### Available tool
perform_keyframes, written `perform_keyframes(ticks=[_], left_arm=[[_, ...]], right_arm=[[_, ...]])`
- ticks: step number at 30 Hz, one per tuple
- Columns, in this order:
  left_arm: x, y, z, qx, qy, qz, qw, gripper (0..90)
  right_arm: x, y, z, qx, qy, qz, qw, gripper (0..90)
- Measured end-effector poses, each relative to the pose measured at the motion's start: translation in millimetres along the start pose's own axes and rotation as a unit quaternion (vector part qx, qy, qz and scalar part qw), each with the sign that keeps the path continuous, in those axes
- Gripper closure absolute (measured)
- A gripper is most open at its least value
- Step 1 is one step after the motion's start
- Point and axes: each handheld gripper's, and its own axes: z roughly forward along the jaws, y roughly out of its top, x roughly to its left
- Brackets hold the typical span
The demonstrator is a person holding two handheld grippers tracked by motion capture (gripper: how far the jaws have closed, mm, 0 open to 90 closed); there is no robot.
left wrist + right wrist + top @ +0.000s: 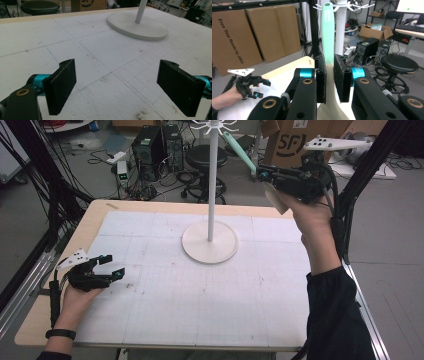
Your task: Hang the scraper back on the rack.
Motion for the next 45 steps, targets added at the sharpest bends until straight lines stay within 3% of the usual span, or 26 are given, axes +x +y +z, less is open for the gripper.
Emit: perform_keyframes(ticks=[8,15,33,40,43,45], left_arm=[[-0.5,-1.3,0.7,0.006,0.001,0.001,1.0000,16.5],[-0.1,-1.6,0.1,0.007,0.001,0.001,1.0000,16.5],[-0.3,-1.6,0.1,0.007,0.000,0.001,1.0000,16.5],[-0.1,-1.9,0.5,0.010,-0.001,0.002,1.0000,16.5],[-0.3,-1.5,-0.2,0.009,0.000,0.005,1.0000,16.5],[-0.6,-1.3,-1.1,0.007,0.000,0.004,1.0000,16.5]], right_arm=[[-0.4,-0.6,1.2,-0.009,0.006,-0.001,0.9999,81.2],[1.3,-1.1,4.5,0.000,0.002,-0.006,1.0000,81.2],[-5.1,-3.7,15.6,0.016,-0.025,-0.004,0.9996,81.2],[-8.7,-8.1,30.4,0.029,-0.031,0.000,0.9991,80.6],[-10.0,-11.7,36.3,0.040,-0.036,0.000,0.9986,78.5],[-10.9,-15.2,37.0,0.037,-0.039,0.001,0.9986,68.5]])
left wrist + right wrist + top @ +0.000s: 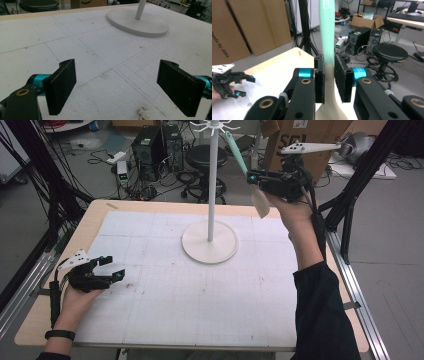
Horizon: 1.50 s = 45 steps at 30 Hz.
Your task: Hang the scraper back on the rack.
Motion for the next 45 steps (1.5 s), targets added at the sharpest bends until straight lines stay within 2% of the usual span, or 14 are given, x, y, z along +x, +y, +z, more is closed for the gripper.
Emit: perform_keyframes(ticks=[4,7,10,14,15,19,25,29,31,38,40,45], left_arm=[[0.3,-0.1,-2.1,-0.001,0.001,0.000,1.0000,16.5],[1.0,-0.2,-3.7,-0.004,0.003,-0.002,1.0000,16.5],[1.2,-0.5,-4.8,-0.004,0.005,-0.001,1.0000,16.5],[0.4,-1.1,-5.4,-0.004,0.005,-0.002,1.0000,16.5],[0.3,-1.2,-5.7,-0.004,0.005,-0.002,1.0000,16.5],[0.4,-2.0,-6.0,-0.002,0.006,-0.002,1.0000,16.3],[2.5,-4.7,-8.0,-0.001,0.011,-0.007,0.9999,16.3],[1.9,-5.4,-7.7,-0.001,0.011,-0.007,0.9999,16.3],[1.8,-5.4,-7.8,0.002,0.011,-0.004,0.9999,16.3],[1.8,-5.3,-8.2,-0.003,0.025,-0.005,0.9997,15.0],[1.5,-5.2,-8.8,-0.004,0.026,-0.005,0.9997,14.9],[0.2,-5.5,-7.1,-0.001,0.025,-0.002,0.9997,14.8]], right_arm=[[-1.8,-10.0,-4.9,-0.002,0.001,0.000,1.0000,56.0],[-4.1,-23.2,-12.6,0.000,0.001,-0.009,1.0000,46.7],[-7.3,-43.0,-20.6,0.001,0.008,-0.010,0.9999,38.9],[-10.3,-78.4,-31.3,0.015,0.015,-0.014,0.9997,29.3],[-11.0,-86.0,-33.1,0.015,0.016,-0.017,0.9996,28.3],[-17.0,-130.1,-44.7,0.010,0.026,0.001,0.9996,25.1],[-27.1,-186.4,-56.7,0.002,0.018,0.033,0.9993,20.5],[-31.1,-217.6,-61.5,0.002,0.001,0.048,0.9988,17.9],[-33.2,-231.7,-62.7,0.001,0.002,0.058,0.9983,17.8],[-41.5,-275.6,-54.8,0.032,-0.015,0.061,0.9975,17.0],[-45.3,-281.5,-51.9,0.054,-0.017,0.064,0.9964,16.9],[-45.6,-284.4,-52.9,0.053,-0.025,0.061,0.9964,16.5]])
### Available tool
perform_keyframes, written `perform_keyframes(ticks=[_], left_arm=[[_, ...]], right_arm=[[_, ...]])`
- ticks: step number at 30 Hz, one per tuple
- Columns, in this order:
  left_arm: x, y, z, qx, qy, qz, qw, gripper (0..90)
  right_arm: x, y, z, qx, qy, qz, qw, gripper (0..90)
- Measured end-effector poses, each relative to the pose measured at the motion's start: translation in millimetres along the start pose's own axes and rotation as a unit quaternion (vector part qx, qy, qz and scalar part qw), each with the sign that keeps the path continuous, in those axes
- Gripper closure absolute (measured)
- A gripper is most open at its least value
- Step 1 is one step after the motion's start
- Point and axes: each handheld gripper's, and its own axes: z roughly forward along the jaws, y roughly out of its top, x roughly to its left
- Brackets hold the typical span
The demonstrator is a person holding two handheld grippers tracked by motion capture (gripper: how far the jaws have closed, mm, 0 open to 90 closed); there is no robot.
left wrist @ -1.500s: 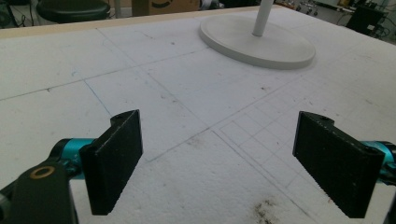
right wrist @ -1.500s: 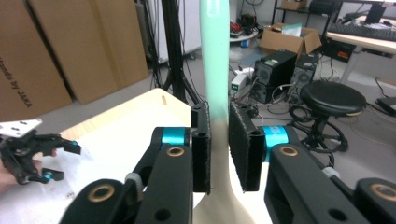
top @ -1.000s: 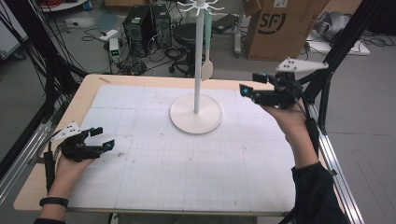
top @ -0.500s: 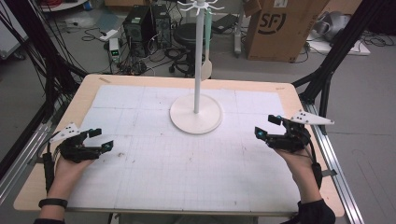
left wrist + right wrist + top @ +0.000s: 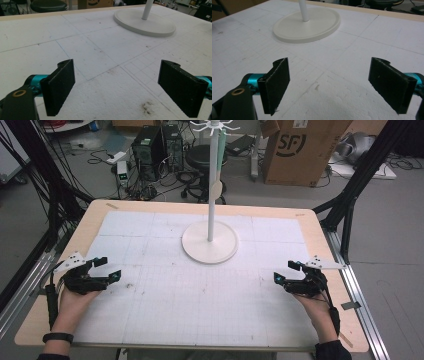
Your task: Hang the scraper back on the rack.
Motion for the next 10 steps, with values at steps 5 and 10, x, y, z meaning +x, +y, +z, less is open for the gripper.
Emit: perform_keyframes(ticks=[5,10], left_arm=[[-0.7,-0.1,1.3,-0.002,-0.002,0.003,1.0000,14.7],[0.5,0.2,0.1,-0.007,0.000,0.000,1.0000,14.8]], right_arm=[[1.6,-1.6,-0.5,-0.001,-0.003,-0.003,1.0000,16.5],[0.1,-1.7,-2.1,-0.006,-0.003,0.002,1.0000,16.5]])
